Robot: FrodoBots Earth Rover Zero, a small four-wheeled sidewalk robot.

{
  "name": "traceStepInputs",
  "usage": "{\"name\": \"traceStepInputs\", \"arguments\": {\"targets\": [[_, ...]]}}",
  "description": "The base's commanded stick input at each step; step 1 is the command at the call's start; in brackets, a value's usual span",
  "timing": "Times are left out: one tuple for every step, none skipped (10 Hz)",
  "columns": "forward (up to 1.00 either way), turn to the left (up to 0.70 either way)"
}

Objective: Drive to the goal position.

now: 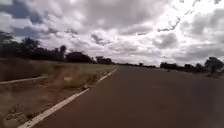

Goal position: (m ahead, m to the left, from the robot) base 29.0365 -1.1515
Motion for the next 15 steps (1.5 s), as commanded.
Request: {"name": "traceStepInputs", "arguments": {"targets": [[0.7, 0.0], [0.7, 0.0], [0.7, 0.0], [0.7, 0.0], [0.7, 0.0], [0.7, 0.0], [0.7, 0.0], [0.7, 0.0], [0.7, -0.26], [0.7, -0.32], [0.7, -0.35], [0.7, -0.35], [0.7, -0.33], [0.7, -0.28], [0.7, 0.0]]}}
